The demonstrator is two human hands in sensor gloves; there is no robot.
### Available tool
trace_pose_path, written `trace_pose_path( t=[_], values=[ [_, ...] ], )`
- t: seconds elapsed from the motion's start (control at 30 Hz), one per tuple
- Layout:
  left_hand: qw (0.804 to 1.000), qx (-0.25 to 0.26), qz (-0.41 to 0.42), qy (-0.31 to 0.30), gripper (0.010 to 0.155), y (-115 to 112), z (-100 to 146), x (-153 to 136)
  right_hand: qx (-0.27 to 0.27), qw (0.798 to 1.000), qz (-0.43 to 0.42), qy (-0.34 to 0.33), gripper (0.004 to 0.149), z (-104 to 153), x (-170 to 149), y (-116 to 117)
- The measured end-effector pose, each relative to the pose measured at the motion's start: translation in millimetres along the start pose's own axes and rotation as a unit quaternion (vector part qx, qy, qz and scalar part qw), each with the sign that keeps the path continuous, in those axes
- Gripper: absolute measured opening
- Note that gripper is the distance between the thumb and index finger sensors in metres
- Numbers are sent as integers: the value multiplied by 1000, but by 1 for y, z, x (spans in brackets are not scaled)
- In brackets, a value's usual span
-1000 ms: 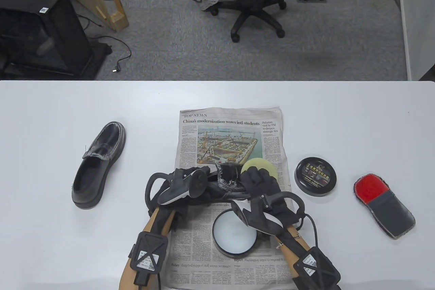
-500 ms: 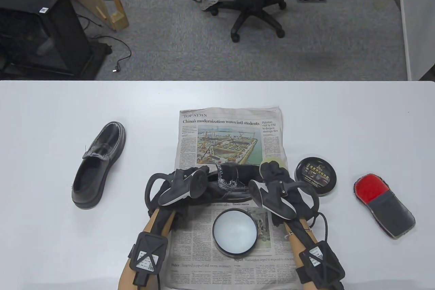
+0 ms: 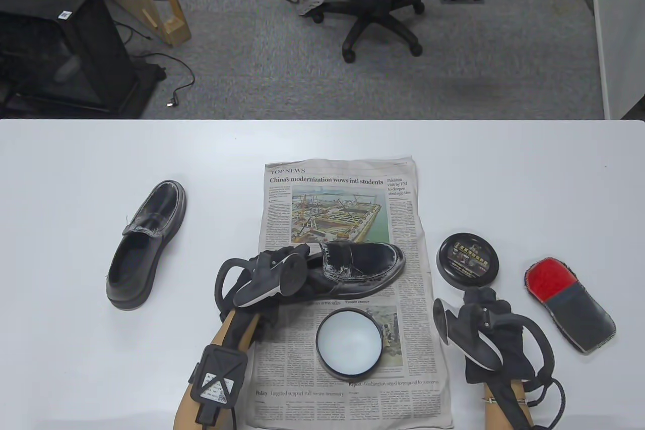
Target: Dip and apply leather care cream with polishing sponge on shoes
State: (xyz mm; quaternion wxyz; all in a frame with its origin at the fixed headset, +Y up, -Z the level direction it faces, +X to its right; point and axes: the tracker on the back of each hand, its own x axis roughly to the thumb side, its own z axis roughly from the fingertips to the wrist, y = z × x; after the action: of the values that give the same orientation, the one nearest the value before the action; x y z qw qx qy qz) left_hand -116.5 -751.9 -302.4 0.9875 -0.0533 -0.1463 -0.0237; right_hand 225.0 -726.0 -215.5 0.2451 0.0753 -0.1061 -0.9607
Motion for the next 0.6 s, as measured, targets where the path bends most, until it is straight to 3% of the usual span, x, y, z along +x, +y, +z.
trace_pose_path(
  t=[0.1,0.27,0.47,0.6],
  values=[
    [1000,2,-5,-1,93,1,3,1,57,995,-67,-52,54,-6,3,11],
    [999,35,4,-17,83,12,14,2,28,992,-107,-55,57,0,-3,4],
    [994,73,73,-27,60,25,29,-11,-70,977,-184,-78,62,12,-11,-9],
    [1000,-24,-11,7,58,17,26,-16,-100,971,-192,-104,61,19,-6,-15]
  ],
)
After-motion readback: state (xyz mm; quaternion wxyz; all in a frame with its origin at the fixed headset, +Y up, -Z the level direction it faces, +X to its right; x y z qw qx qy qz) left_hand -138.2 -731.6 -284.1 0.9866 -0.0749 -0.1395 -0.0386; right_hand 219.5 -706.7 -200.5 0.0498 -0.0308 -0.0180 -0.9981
